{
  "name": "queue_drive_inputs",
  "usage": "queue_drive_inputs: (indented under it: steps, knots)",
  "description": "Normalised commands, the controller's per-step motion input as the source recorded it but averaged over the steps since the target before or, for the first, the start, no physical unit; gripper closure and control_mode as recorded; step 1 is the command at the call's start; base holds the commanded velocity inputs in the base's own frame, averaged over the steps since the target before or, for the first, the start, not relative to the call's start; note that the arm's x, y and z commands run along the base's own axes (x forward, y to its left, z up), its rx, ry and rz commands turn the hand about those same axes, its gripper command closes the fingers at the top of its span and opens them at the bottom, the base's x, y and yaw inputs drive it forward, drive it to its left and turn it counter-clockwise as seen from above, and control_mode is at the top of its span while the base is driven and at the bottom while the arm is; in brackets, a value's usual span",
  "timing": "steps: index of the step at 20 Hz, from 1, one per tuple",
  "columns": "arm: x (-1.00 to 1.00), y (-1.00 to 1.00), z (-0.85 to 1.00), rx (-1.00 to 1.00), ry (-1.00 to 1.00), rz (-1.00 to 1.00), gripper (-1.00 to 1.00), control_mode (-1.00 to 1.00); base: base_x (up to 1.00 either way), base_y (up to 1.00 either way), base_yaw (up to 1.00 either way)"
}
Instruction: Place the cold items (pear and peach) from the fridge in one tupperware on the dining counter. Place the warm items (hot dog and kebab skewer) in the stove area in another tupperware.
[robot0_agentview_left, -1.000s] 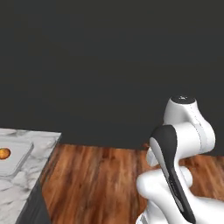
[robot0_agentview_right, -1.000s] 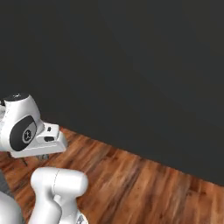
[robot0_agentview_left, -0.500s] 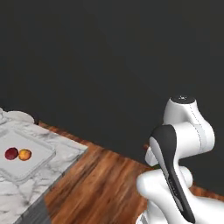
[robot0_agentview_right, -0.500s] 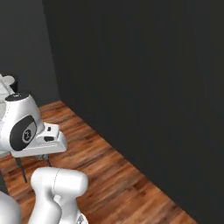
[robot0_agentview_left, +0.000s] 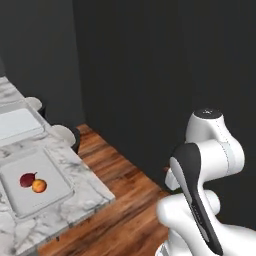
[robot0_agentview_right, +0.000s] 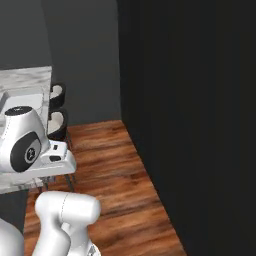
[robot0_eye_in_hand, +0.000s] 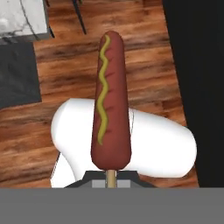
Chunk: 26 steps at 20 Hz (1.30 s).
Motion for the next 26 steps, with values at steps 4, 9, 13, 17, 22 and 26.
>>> queue_drive_inputs:
  steps: [4,9,13,17,22,26]
  knots:
    - [0.00,0.00,0.00,0.00,0.00,0.00,1.00,1.00,0.91,-0.64,0.59]
    - [0.00,0.00,0.00,0.00,0.00,0.00,1.00,1.00,0.86,-0.39,0.72]
    - [0.00,0.00,0.00,0.00,0.00,0.00,1.00,1.00,0.80,-0.62,0.67]
    - [0.00,0.00,0.00,0.00,0.00,0.00,1.00,1.00,0.35,-1.00,0.48]
    - [0.00,0.00,0.00,0.00,0.00,0.00,1.00,1.00,0.45,-0.95,0.50]
    - [0.00,0.00,0.00,0.00,0.00,0.00,1.00,1.00,0.71,-0.66,0.66]
